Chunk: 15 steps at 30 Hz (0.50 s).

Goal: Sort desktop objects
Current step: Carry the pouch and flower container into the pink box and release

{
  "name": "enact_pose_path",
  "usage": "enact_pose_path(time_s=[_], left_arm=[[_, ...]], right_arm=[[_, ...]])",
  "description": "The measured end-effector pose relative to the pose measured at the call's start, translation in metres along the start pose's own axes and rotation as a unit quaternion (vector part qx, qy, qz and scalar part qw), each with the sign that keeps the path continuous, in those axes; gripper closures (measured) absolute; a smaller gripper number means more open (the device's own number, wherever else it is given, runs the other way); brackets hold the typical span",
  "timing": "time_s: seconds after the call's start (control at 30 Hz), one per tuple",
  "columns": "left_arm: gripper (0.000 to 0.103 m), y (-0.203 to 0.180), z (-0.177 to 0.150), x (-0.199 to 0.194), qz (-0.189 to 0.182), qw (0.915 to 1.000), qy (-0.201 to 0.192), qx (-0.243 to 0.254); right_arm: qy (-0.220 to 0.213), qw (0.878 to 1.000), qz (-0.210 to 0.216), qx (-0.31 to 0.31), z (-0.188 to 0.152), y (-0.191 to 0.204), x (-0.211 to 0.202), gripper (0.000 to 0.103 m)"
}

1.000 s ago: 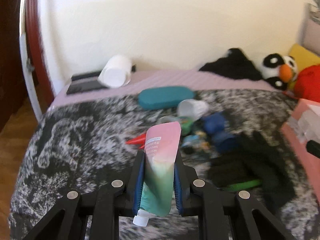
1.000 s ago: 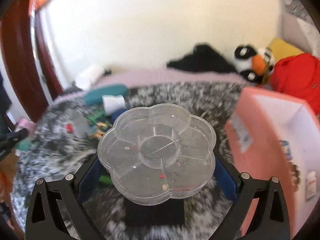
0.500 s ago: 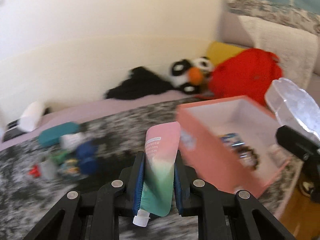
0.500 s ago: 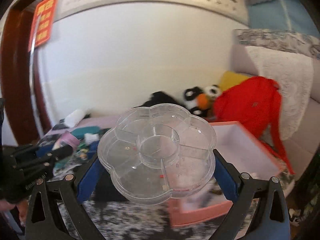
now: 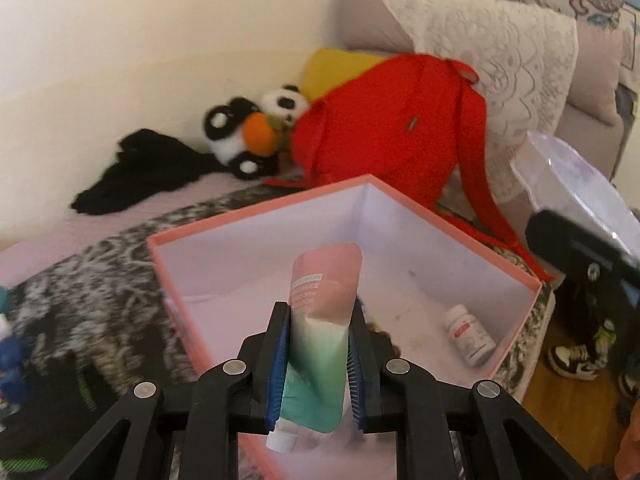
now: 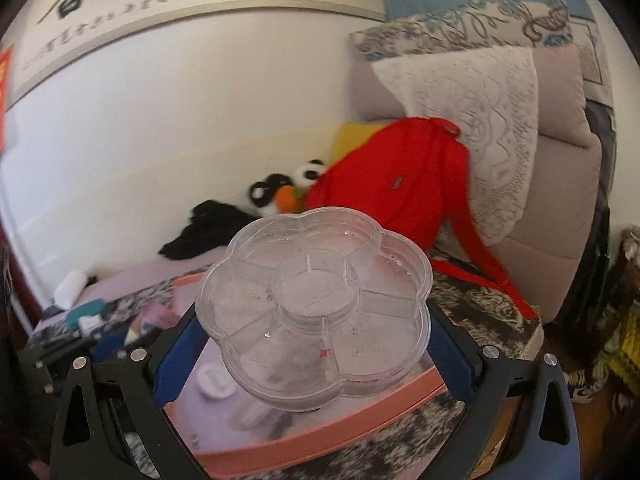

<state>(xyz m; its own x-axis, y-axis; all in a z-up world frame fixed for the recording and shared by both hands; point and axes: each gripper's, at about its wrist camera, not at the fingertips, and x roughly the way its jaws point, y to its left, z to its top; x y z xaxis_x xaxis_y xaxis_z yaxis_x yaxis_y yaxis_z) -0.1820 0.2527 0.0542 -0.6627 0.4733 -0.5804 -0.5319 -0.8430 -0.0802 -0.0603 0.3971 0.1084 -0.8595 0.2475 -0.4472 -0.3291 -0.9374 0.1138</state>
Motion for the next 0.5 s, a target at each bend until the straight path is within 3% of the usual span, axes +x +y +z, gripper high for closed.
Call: enact_pose_path(time_s=[0.1,0.17,0.2,0.23,0.43,0.5], left_arm=[[0.081,0.0,0.009,0.023,0.0,1.0,0.006,0.002],[0.071,0.003,0.014,0.032,-0.002,1.0,0.009,0.003],[0.034,0.006,0.017,0.036,0.005,0.9999,0.009,0.003],[0.013,0.007,0.019,0.036,0.016,0.9999,0.002,0.003],[0.012,0.025,0.014,0.02,0.026,0.9996,-0.012,-0.003],[0.012,0.037,0.011,0.004,0.031,0.9992,-0.02,-0.013]], right_arm=[[0.013,1.0,0.0,0.006,0.002,-0.003,0.02,0.002],[0.022,1.0,0.0,0.009,0.003,-0.005,0.033,0.001],[0.027,1.0,0.0,0.011,0.004,-0.005,0.039,0.001],[0.031,0.999,-0.001,0.013,0.005,-0.006,0.046,0.0],[0.057,0.998,-0.001,0.023,0.009,-0.011,0.084,0.0],[0.042,0.999,-0.007,0.007,0.011,0.001,0.074,0.0]])
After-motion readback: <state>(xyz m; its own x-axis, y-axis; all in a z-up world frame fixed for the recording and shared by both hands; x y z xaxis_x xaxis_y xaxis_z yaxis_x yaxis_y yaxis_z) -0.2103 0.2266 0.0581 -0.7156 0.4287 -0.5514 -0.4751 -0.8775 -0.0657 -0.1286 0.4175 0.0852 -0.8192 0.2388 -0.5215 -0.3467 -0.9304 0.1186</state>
